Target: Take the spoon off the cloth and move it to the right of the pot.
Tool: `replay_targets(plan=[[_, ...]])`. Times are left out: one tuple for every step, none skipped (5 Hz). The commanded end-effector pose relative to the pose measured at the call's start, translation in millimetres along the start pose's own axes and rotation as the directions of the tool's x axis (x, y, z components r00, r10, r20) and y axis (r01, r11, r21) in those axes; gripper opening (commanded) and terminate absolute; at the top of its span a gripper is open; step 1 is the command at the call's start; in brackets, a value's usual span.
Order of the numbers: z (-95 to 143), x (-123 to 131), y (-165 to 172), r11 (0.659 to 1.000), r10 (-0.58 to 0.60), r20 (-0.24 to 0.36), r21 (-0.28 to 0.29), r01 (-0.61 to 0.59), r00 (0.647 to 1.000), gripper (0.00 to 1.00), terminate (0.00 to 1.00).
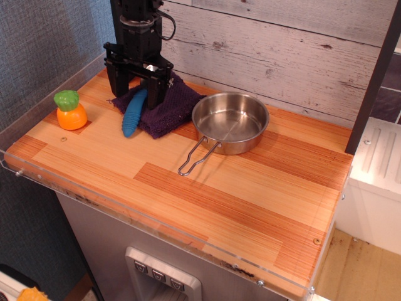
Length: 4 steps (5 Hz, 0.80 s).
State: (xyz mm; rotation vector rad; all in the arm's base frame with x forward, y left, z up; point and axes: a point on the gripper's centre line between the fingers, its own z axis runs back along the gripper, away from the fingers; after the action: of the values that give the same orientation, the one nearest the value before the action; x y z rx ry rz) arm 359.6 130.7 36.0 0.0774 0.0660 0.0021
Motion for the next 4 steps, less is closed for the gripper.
replay_targets(plan=[[11.2, 3.5, 17.1, 0.999, 0.039, 0.057, -0.005, -0.039, 0.998, 1.00, 0.00], [9.9, 3.8, 16.8, 0.999, 0.043, 0.057, -0.007, -0.043, 0.997, 1.00, 0.00], [9.0, 4.0, 12.7, 0.999, 0.031, 0.057, -0.008, -0.031, 0.998, 1.00, 0.00], [11.4, 4.5, 5.8, 1.000, 0.013, 0.061, 0.001, -0.013, 0.998, 1.00, 0.00]])
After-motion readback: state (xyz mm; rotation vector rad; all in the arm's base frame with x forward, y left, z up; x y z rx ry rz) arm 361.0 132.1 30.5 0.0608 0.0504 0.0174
